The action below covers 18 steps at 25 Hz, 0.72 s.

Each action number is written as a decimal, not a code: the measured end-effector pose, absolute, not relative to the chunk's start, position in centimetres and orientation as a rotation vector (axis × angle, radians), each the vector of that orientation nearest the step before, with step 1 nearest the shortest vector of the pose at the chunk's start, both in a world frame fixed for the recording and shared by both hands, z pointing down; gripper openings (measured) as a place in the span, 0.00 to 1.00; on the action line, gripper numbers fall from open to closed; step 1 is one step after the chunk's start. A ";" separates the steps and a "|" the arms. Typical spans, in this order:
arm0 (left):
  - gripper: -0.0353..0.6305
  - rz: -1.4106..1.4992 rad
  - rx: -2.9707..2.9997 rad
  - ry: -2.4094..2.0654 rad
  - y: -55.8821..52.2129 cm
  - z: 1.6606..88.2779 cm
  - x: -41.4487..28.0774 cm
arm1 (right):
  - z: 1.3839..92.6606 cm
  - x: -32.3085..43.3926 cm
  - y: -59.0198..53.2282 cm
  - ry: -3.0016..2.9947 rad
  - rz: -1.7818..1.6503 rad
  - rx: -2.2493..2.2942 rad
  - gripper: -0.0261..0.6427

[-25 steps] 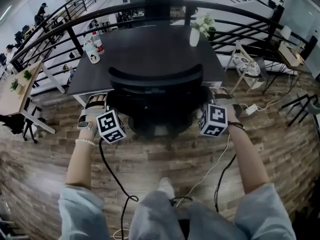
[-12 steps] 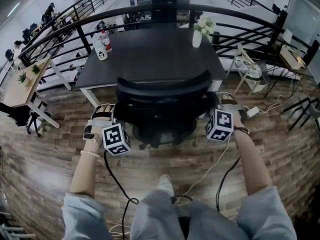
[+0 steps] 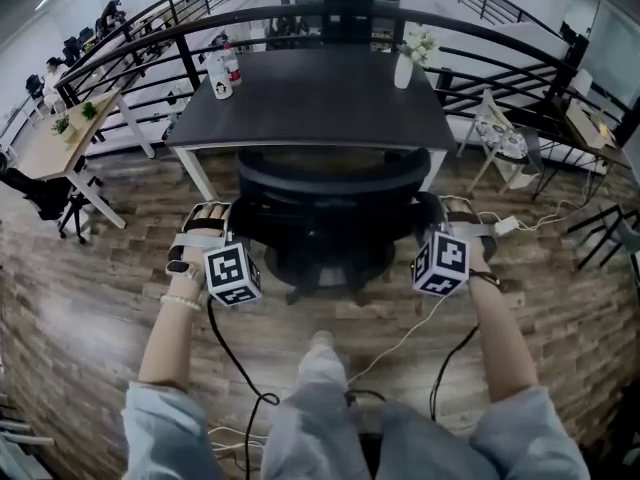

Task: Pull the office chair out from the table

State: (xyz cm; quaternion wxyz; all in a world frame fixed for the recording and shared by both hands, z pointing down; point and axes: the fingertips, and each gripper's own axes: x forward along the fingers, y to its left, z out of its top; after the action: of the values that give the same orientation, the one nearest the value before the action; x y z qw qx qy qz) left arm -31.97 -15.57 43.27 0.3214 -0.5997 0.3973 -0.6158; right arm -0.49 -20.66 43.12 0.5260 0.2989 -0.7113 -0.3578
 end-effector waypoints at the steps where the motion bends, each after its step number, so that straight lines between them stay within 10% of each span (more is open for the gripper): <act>1: 0.35 -1.621 -1.572 1.047 -14.9 43.3 -31.9 | 43.1 -0.4 -19.9 -1.702 -0.856 0.716 0.33; 18: 0.36 -1.601 -1.577 1.068 -5.9 43.1 -29.7 | 43.1 1.5 -10.1 -1.722 -0.893 0.755 0.34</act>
State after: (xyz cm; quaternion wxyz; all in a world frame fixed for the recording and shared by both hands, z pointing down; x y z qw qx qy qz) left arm -29.69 -5.95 43.14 0.3212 -0.6002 0.4064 -0.6094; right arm 1.50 -10.06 43.08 0.5056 0.3128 -0.7137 -0.3703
